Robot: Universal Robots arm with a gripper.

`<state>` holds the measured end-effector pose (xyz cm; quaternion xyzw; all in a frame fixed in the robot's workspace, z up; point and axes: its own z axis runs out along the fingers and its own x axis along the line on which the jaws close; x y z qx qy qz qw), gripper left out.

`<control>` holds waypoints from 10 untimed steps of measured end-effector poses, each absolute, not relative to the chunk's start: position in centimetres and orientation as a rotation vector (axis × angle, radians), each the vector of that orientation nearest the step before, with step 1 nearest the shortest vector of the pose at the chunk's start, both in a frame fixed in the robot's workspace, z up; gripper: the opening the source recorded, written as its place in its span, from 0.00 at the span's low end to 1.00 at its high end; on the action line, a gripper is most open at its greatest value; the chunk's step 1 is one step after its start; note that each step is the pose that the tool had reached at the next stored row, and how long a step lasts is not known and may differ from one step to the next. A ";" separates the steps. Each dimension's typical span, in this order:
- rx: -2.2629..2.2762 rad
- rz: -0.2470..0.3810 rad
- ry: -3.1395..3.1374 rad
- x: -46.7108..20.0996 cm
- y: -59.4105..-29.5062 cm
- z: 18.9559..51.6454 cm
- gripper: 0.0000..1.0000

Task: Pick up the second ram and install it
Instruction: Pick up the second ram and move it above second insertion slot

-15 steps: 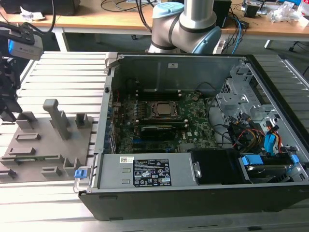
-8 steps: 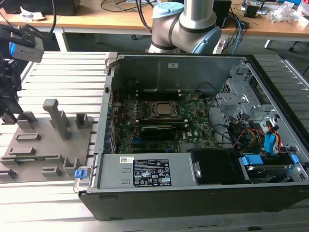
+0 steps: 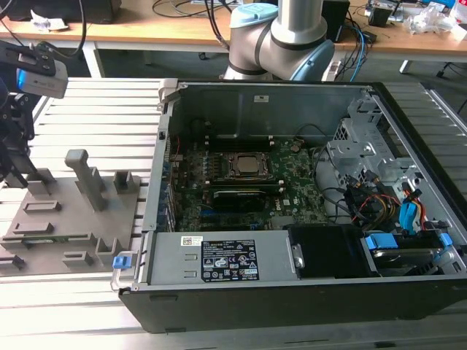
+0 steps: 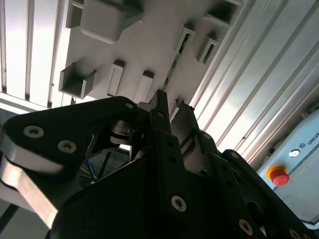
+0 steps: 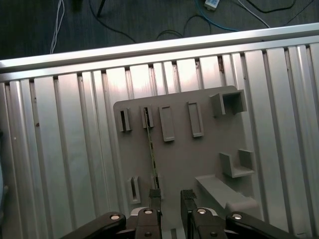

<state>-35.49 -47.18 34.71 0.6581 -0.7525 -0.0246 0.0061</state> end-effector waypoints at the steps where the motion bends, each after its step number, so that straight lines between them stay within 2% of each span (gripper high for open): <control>1: 2.060 -0.077 -2.355 -35.5 -47.2 34.7 0.30; 10: 2.060 -0.077 -2.355 -35.5 -47.2 33.9 0.30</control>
